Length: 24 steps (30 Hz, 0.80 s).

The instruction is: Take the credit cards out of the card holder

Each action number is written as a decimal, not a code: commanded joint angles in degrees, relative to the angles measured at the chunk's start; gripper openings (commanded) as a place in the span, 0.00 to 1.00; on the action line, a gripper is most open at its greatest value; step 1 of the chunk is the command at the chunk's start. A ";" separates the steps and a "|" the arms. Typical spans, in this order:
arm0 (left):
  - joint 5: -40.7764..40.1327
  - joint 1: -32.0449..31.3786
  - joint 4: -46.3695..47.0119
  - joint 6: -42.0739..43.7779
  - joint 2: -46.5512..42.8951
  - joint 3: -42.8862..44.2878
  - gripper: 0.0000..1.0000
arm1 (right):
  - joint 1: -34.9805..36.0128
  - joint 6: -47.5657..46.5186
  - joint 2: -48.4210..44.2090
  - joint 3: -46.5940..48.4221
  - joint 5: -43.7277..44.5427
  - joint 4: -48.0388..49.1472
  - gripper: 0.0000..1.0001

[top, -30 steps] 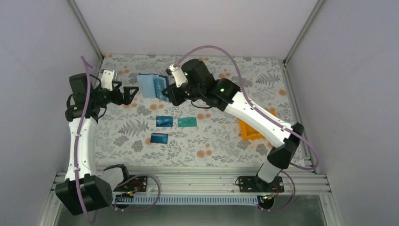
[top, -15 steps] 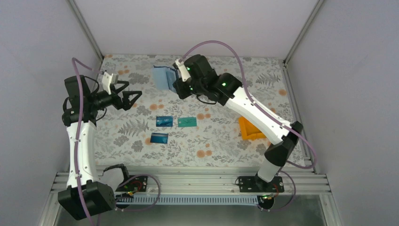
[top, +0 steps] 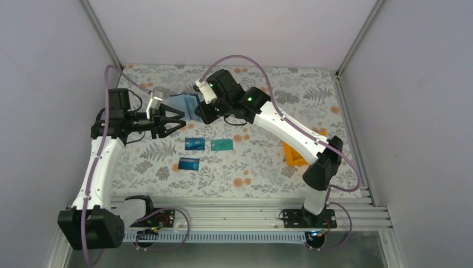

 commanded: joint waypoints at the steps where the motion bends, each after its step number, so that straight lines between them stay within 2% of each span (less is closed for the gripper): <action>1: -0.31 -0.22 3.85 -1.74 1.02 -1.15 0.49 | 0.55 -2.52 -5.48 -2.42 -10.34 8.53 0.04; 9: -2.52 3.12 4.10 -2.23 0.55 -0.46 0.44 | 0.57 -6.80 -9.19 -6.79 -19.21 12.84 0.04; 14: -1.70 3.15 3.93 -1.87 0.25 -0.70 0.43 | 0.52 -9.08 -13.00 -9.54 -23.81 15.02 0.04; 17: 1.34 1.41 1.62 1.20 0.13 -0.09 0.42 | 0.50 -9.24 -13.16 -10.48 -25.85 16.26 0.04; 23: 7.68 0.01 -6.10 9.94 0.28 2.95 0.21 | 0.51 -10.33 -12.62 -10.78 -26.24 17.66 0.04; 24: 9.26 0.05 -8.34 13.83 0.37 3.65 0.17 | 0.50 -10.67 -12.61 -10.89 -26.57 17.78 0.04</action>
